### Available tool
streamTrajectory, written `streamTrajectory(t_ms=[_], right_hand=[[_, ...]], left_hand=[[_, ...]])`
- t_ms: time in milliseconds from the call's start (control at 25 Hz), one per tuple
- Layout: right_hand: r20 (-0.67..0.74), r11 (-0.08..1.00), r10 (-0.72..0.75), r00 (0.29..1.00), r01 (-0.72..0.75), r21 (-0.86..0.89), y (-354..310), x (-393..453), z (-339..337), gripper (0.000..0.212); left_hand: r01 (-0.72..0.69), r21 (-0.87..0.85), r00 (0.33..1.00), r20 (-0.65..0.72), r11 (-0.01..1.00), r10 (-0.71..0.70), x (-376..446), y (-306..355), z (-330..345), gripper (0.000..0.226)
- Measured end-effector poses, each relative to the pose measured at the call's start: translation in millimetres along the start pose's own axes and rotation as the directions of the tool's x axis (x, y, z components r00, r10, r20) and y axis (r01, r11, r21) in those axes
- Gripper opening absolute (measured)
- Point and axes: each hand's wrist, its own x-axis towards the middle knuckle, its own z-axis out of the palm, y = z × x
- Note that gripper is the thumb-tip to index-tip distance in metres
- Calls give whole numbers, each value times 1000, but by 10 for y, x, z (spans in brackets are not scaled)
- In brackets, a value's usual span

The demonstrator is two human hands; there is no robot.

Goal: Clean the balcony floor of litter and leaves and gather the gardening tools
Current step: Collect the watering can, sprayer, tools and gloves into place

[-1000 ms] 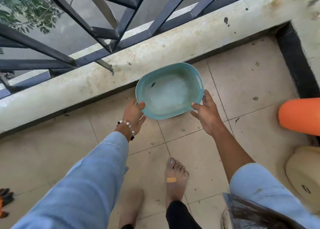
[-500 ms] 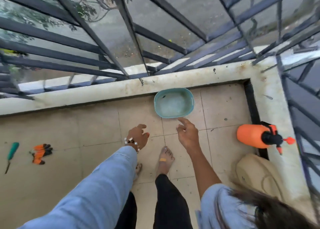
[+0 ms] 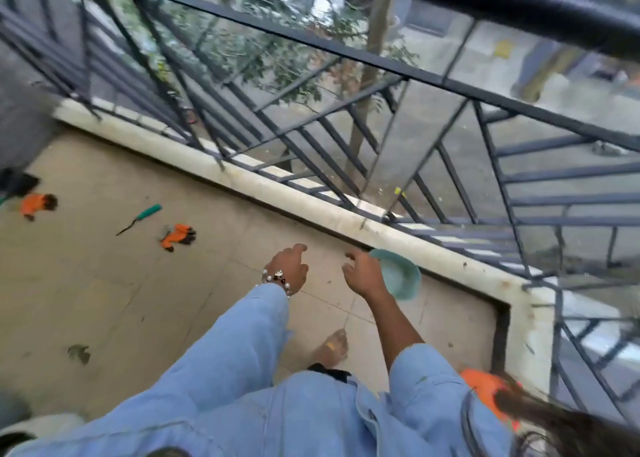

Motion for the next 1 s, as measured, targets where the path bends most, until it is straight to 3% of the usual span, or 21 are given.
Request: streamTrajectory(t_ms=[280,560,800,1000], right_hand=[[197,937,-233,952,274,-217,-1473,-135,919,41],[397,778,-467,790,580,-241,-3115,-655,2300,42],[500,658,-544,673,713,-244,-3992,-893,3162,41],[551,572,-569,611,775,-268,-4678,-707,3672,42]], left_hand=[[205,-121,949,-218,971,-227,-816,-1577,-778,48],[394,-259,816,-343,882,-465,-1752,-3367,-1299,46],[437,-493,697,-343,752,-630,-2029,-4309,-1420,44],[453,-593,647,-296,666,-703,-1875,-4956,-1660,44]])
